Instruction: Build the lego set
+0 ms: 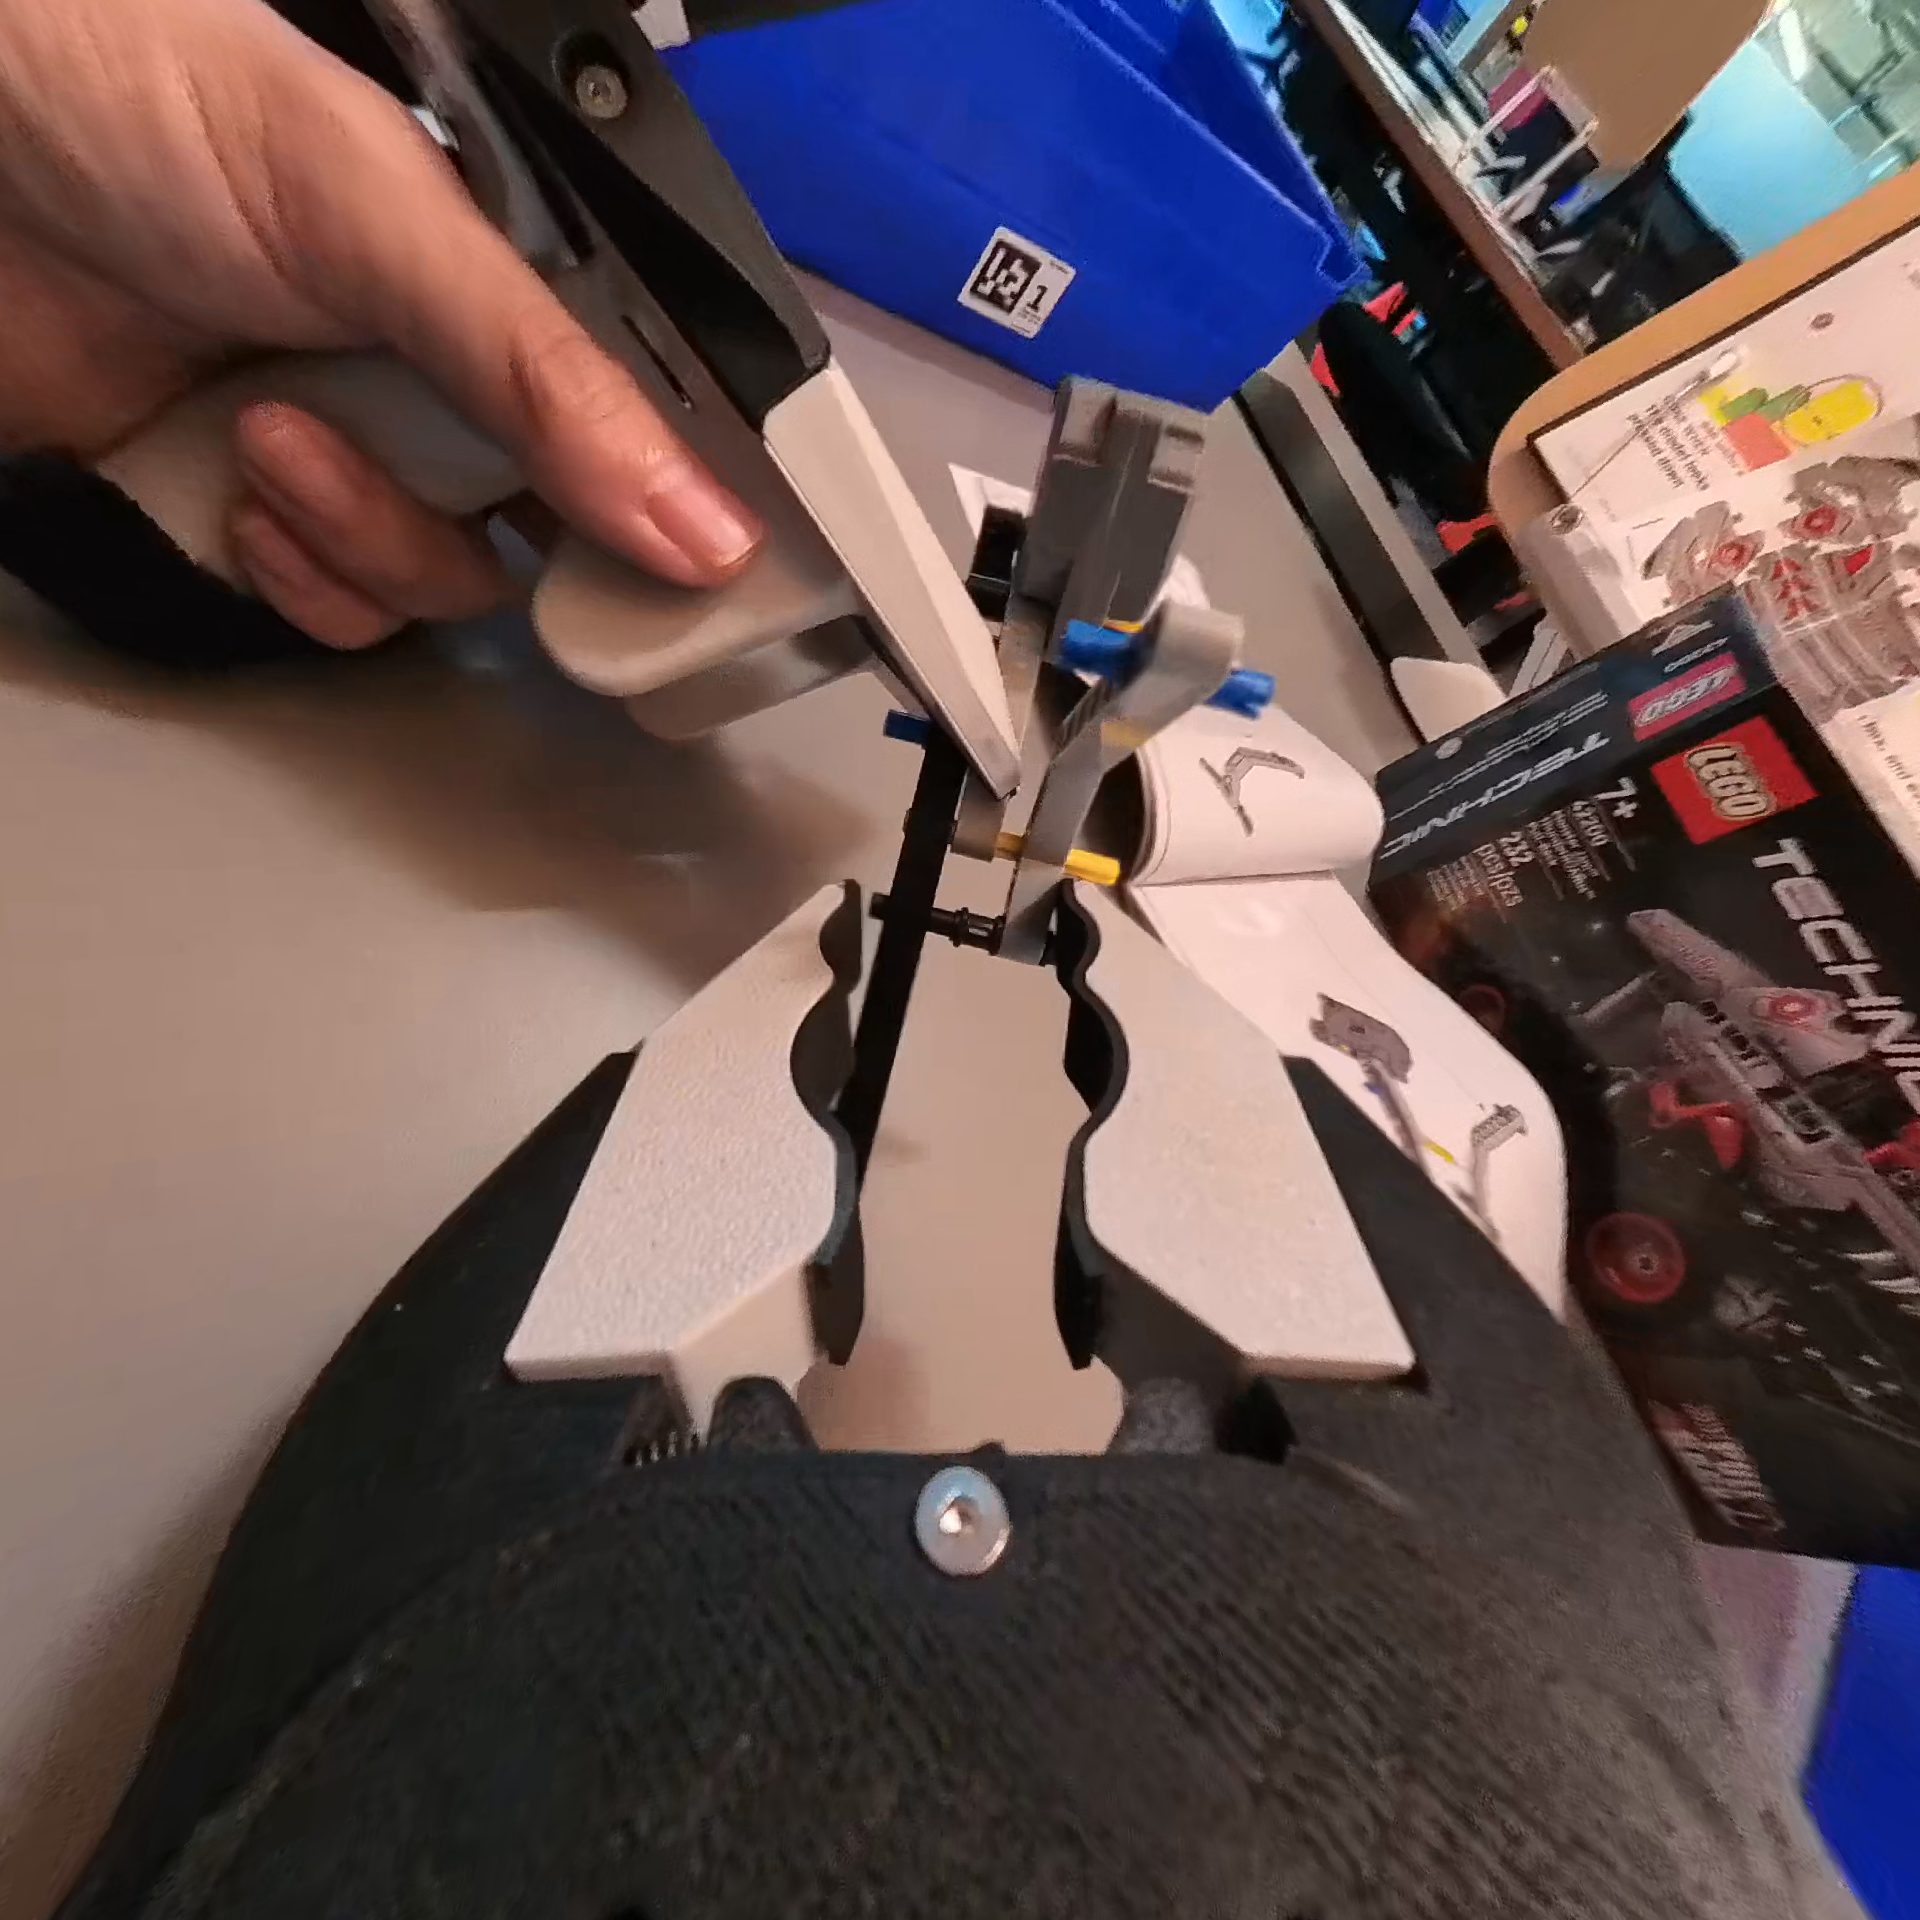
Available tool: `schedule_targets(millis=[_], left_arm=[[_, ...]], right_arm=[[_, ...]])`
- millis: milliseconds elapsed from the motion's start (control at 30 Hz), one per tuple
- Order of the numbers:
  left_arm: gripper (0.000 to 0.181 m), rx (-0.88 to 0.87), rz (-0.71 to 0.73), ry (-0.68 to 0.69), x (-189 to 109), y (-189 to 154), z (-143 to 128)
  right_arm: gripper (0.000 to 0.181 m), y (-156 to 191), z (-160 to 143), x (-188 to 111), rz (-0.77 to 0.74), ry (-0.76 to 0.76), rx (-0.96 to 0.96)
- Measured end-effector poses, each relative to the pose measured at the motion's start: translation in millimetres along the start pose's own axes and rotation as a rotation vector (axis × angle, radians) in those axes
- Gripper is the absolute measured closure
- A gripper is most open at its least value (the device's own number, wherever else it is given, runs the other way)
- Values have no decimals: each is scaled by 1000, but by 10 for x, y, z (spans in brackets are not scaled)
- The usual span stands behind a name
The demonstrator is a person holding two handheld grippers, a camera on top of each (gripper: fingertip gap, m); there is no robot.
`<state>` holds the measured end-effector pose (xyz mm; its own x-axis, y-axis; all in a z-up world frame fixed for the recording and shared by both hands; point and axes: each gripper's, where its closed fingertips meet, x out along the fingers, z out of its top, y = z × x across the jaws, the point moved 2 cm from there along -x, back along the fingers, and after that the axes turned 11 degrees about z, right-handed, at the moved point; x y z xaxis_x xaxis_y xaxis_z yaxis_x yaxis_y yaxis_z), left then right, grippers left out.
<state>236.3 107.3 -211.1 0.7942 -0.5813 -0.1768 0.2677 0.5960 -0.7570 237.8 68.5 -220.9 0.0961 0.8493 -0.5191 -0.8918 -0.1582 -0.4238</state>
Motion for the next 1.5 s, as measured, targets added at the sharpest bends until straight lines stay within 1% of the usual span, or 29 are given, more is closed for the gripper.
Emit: schedule_targets(millis=[33,67,200,400,733,833,900,933,1000,1067,1100,1133,1167,1200,1233,1267,1300,1333,1433,1500], left_arm=[[176,-5,-2,1,0,-1,2],[176,-19,-9,1,-1,-5,4],[175,-89,-30,20,9,12,0],[175,-117,-34,33,17,26,0],[175,-69,10,28,44,44,-9],[175,-52,28,25,57,56,-9],[170,30,42,30,50,23,-17],[162,87,45,36,33,-7,-22],[153,263,103,81,-36,-14,-68],[153,560,234,142,-163,34,-122],[149,738,305,145,-241,30,-106],[146,930,336,141,-310,-36,-94],[143,1113,347,144,-357,-121,-96],[135,1272,352,161,-376,-195,-111],[131,1397,347,205,-367,-243,-147],[127,1485,344,267,-339,-253,-185],[122,1539,353,328,-296,-227,-199],[122,1567,351,386,-250,-195,-212],[125,1553,273,519,-131,-145,-286],[126,1557,215,583,-81,-130,-347]], right_arm=[[144,5,5,6,7,-23,20],[147,-5,14,-2,-4,-41,25],[148,-10,-8,8,-16,-23,-13],[148,-16,-35,25,-59,8,-85],[149,-10,-75,45,-52,44,-96],[149,-16,-92,59,-15,4,-6],[148,-21,-92,39,26,-13,35],[149,-42,-94,15,25,-8,31],[149,-87,-159,-31,32,32,25],[148,-66,-246,-68,93,60,6],[148,-57,-287,-88,110,73,-17],[148,-35,-319,-106,135,82,-45],[148,-16,-340,-118,154,88,-64],[148,13,-356,-120,184,94,-78],[148,48,-369,-115,218,98,-93],[148,75,-377,-102,245,102,-108],[148,99,-384,-86,271,106,-124],[148,123,-389,-72,294,112,-143],[148,182,-396,-62,347,126,-180],[148,223,-381,-82,371,104,-186]])
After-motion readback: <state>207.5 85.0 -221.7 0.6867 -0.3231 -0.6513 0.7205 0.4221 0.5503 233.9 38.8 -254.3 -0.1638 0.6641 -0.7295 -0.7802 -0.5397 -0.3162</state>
